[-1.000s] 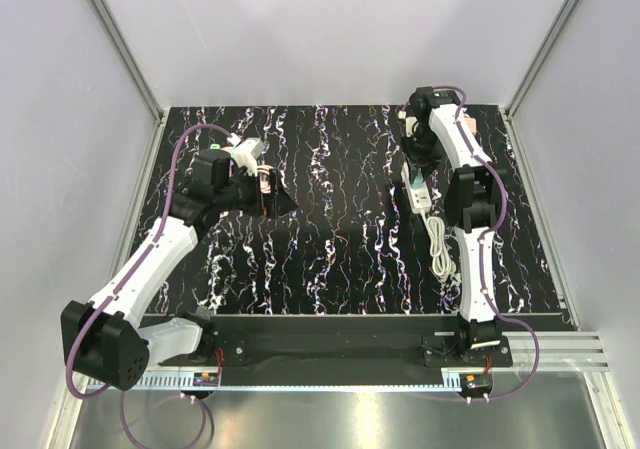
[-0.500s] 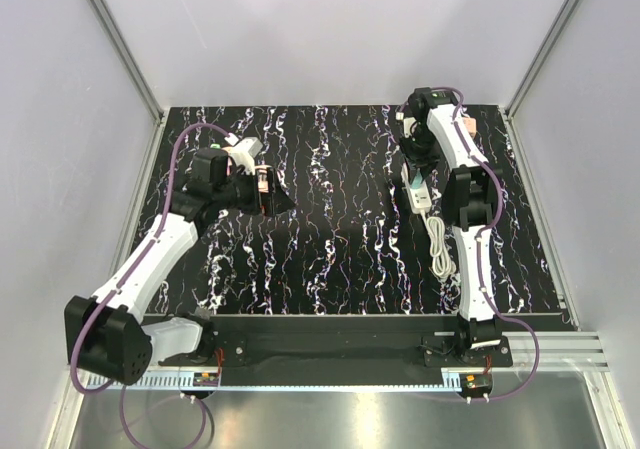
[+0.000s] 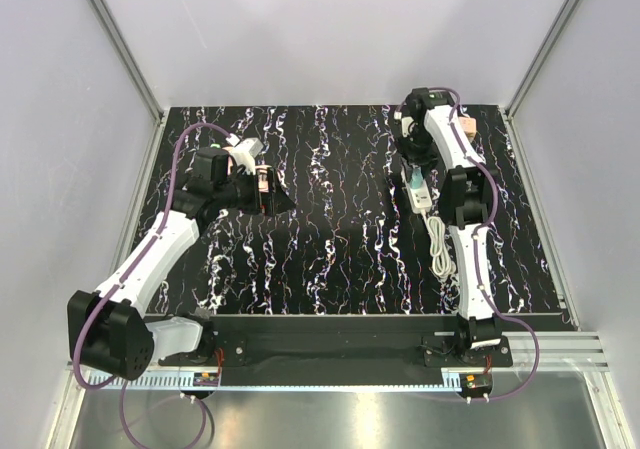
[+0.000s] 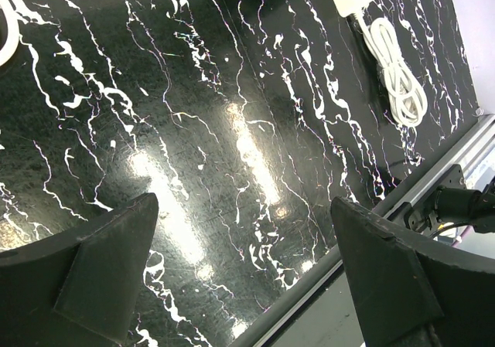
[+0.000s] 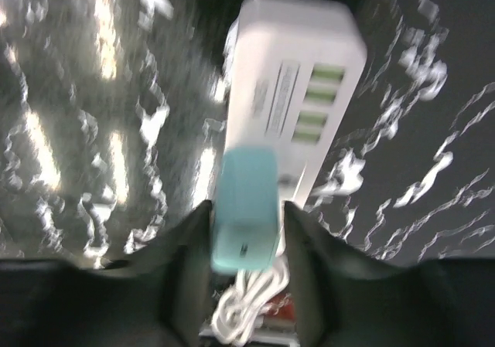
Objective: Insert the plug
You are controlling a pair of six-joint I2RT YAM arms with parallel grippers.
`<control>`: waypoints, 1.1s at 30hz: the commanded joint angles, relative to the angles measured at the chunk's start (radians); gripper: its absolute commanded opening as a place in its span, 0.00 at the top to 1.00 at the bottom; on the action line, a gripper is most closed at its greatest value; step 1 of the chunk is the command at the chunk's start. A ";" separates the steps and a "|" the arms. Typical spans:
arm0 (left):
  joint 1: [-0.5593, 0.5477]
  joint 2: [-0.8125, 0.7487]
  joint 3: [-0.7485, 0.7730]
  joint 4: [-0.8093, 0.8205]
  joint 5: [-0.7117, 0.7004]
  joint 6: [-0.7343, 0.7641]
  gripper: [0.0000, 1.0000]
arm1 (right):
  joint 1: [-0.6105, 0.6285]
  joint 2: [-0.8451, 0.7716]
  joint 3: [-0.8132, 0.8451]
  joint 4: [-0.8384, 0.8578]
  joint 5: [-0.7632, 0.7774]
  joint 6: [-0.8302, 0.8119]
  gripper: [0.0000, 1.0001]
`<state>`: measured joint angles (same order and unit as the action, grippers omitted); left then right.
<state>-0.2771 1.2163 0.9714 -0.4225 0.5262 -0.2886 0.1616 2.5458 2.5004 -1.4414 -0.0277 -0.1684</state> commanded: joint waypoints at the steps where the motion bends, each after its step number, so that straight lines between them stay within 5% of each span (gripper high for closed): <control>1: 0.004 -0.031 -0.007 0.057 0.015 -0.003 0.01 | 0.004 0.034 0.052 0.085 0.038 -0.011 0.44; 7: 0.003 -0.041 -0.011 0.065 0.031 -0.003 0.01 | 0.004 -0.057 -0.004 0.105 0.037 0.026 0.19; 15: 0.003 -0.058 -0.022 0.057 -0.026 -0.011 0.01 | -0.007 -0.242 -0.114 0.202 0.179 0.079 0.00; 23: 0.004 -0.115 -0.022 0.045 -0.196 -0.027 0.01 | -0.137 -0.098 0.172 0.257 0.344 0.265 0.00; 33: 0.016 -0.150 -0.037 0.074 -0.213 -0.024 0.01 | -0.223 0.016 0.132 0.573 0.302 0.302 0.00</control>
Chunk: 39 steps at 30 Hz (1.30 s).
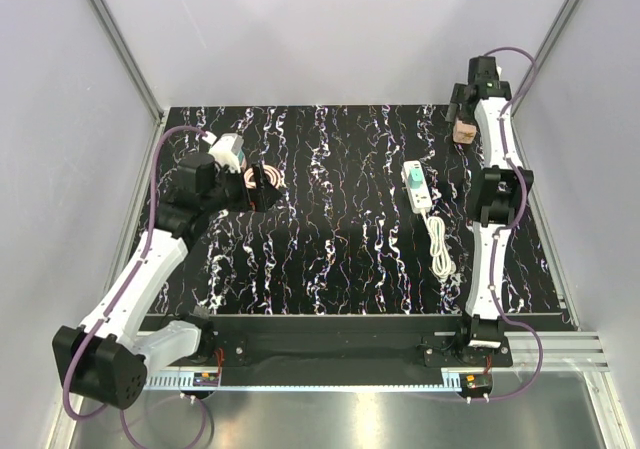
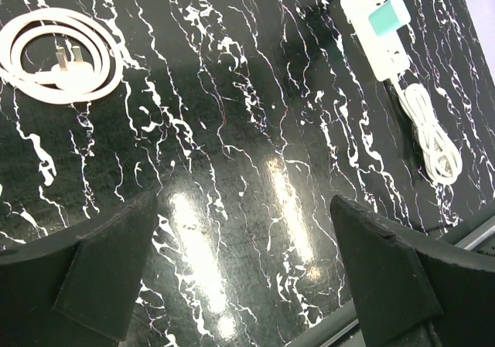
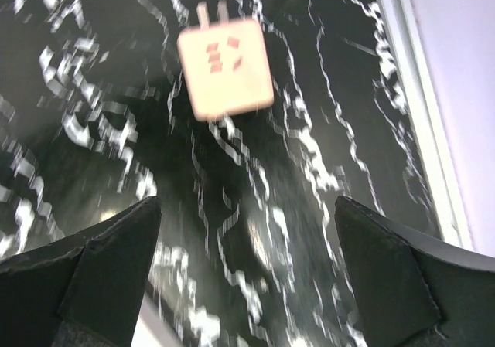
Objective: Insert the plug
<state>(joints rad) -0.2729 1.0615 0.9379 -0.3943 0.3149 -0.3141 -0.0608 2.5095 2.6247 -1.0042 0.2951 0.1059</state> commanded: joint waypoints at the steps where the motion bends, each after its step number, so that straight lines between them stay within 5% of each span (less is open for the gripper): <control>1: 0.014 0.012 -0.001 0.046 0.016 0.001 0.01 | -0.004 0.067 0.032 0.150 -0.028 0.020 0.00; 16: 0.069 0.101 -0.002 0.094 0.211 -0.034 0.01 | -0.034 0.204 0.032 0.351 0.013 -0.100 0.00; 28: 0.078 0.123 -0.010 0.120 0.317 -0.029 0.02 | -0.056 0.204 0.000 0.371 -0.131 -0.100 0.06; 35: 0.077 0.115 -0.013 0.132 0.345 -0.028 0.09 | -0.056 0.186 -0.026 0.369 -0.191 -0.130 0.29; 39: 0.078 0.115 -0.014 0.135 0.348 -0.029 0.09 | -0.056 0.157 -0.038 0.365 -0.198 -0.167 0.63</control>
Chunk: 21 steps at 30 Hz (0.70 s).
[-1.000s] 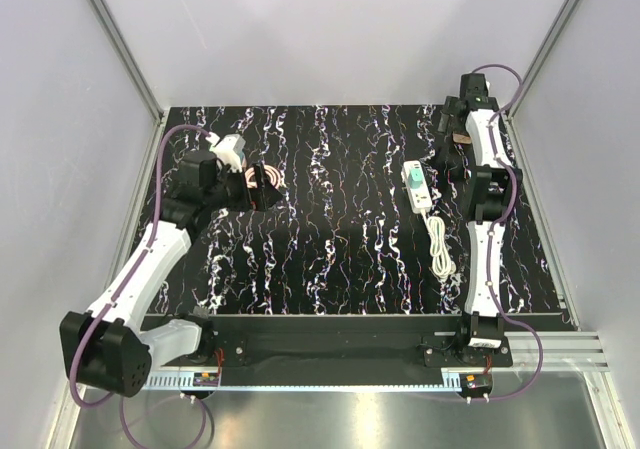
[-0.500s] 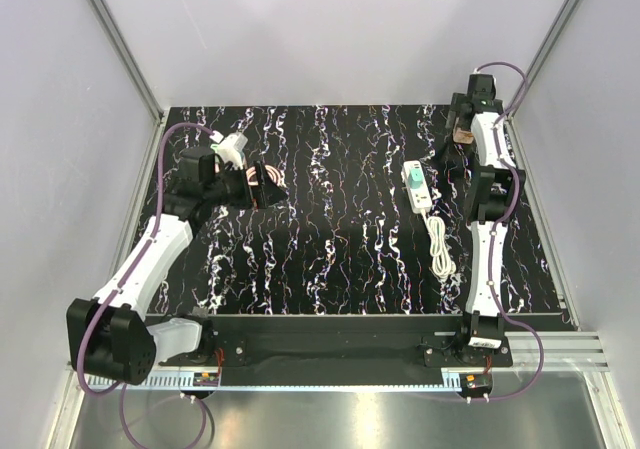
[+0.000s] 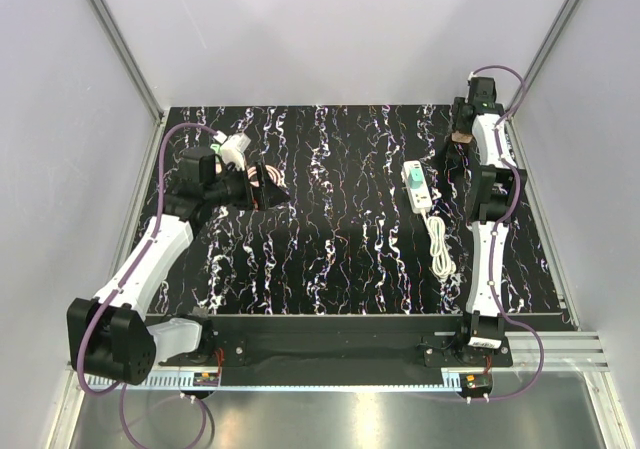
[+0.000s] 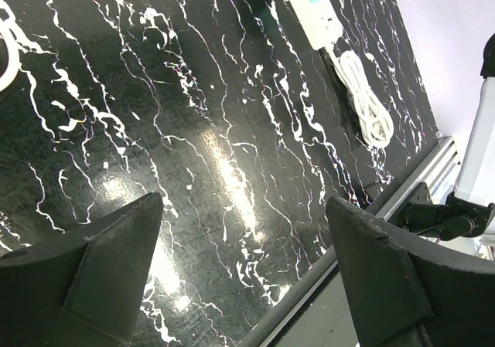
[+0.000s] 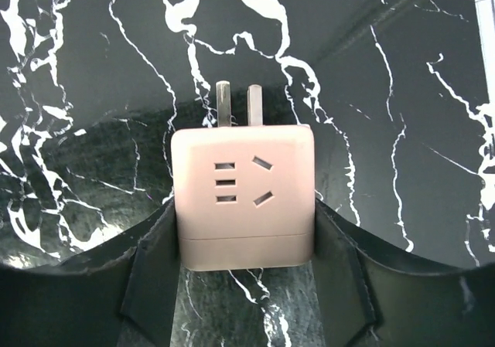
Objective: Insert the plug
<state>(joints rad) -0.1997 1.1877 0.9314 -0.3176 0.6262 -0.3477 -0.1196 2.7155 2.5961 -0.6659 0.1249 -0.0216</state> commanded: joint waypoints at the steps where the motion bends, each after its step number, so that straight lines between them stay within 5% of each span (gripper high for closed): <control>1: 0.003 -0.013 -0.008 0.060 0.038 0.003 0.09 | 0.003 -0.077 -0.019 0.026 -0.031 -0.053 0.76; 4: 0.005 -0.014 -0.011 0.064 0.041 -0.002 0.06 | 0.003 -0.175 -0.068 0.022 -0.088 -0.064 0.94; 9: 0.005 -0.016 -0.011 0.072 0.050 -0.008 0.05 | 0.005 -0.371 -0.155 -0.049 -0.325 -0.072 1.00; 16: 0.005 -0.040 -0.016 0.074 0.035 -0.008 0.04 | 0.009 -0.710 -0.474 -0.101 -1.151 -0.130 1.00; 21: 0.005 -0.051 -0.017 0.084 0.043 -0.013 0.04 | 0.058 -0.841 -0.691 -0.078 -1.597 -0.167 1.00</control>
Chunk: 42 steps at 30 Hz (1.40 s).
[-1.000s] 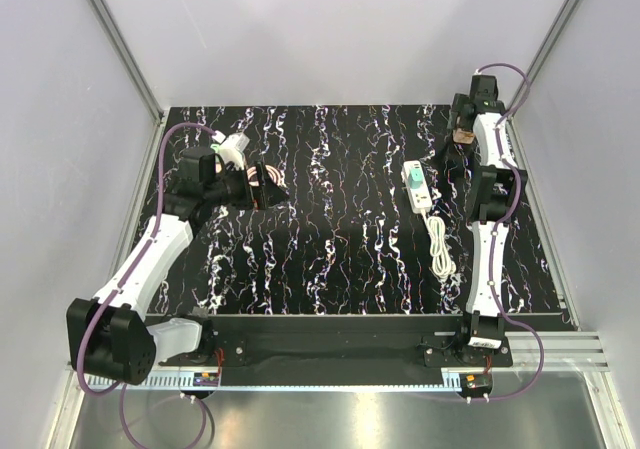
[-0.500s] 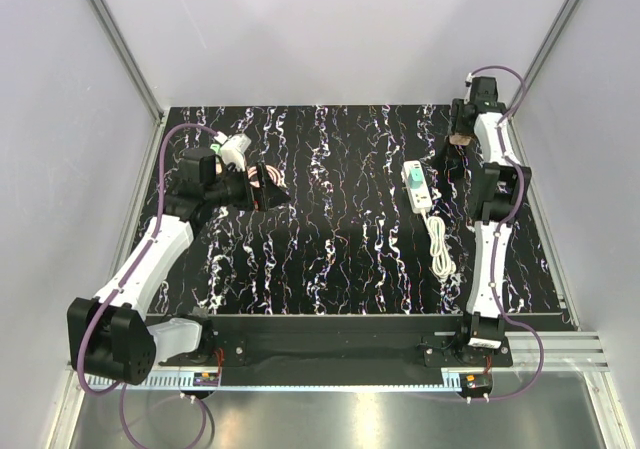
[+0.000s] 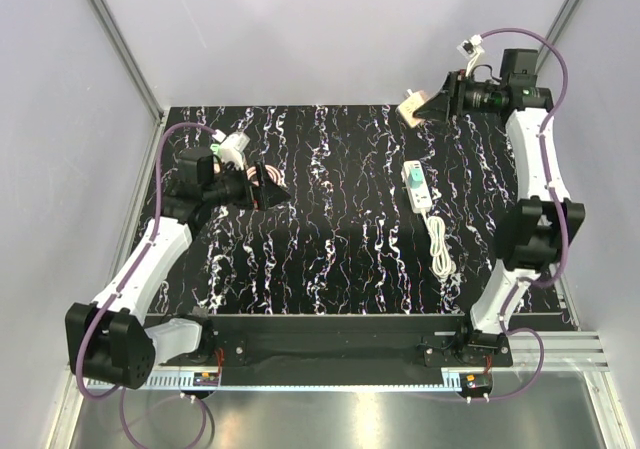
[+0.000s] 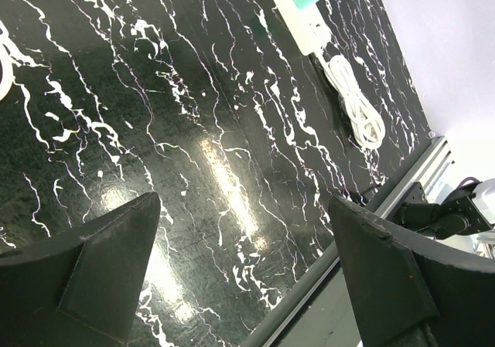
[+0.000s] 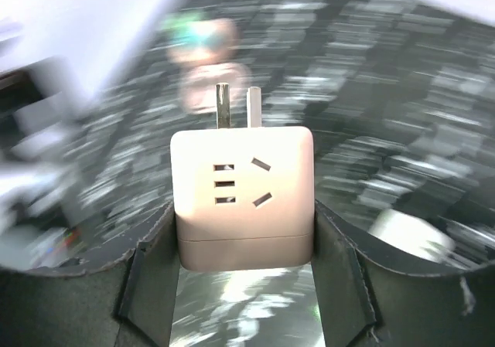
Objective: Insert the plug
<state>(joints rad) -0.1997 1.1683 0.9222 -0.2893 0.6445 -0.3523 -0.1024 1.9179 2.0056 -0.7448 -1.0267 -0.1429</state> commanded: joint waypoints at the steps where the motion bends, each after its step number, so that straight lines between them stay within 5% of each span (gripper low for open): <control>1: 0.005 -0.038 -0.009 0.056 0.023 -0.010 0.04 | 0.062 -0.090 -0.131 0.001 -0.523 -0.058 1.00; 6: 0.003 -0.058 -0.006 0.062 0.035 -0.013 0.04 | 0.190 -0.238 -0.289 0.025 -0.515 -0.104 1.00; 18: -0.017 -0.081 -0.006 0.082 0.060 -0.013 0.04 | 0.248 -0.350 -0.383 0.025 -0.409 -0.093 1.00; 23: -0.027 -0.084 -0.008 0.093 0.061 -0.008 0.05 | 0.340 -0.413 -0.468 0.091 -0.043 -0.075 1.00; 28: -0.027 -0.087 -0.009 0.102 0.058 -0.007 0.05 | 0.452 -0.626 -0.730 0.444 0.381 -0.063 1.00; 33: -0.030 -0.090 -0.013 0.113 0.067 -0.014 0.05 | 0.493 -0.834 -0.996 0.683 0.399 -0.148 1.00; 42: -0.037 -0.067 -0.017 0.185 0.147 -0.066 0.05 | 0.494 -0.884 -1.048 0.665 0.389 -0.175 1.00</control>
<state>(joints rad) -0.2306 1.1007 0.9066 -0.1936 0.7265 -0.3958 0.3843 1.0500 0.9585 -0.1707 -0.6579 -0.2928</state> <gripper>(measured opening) 0.952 0.652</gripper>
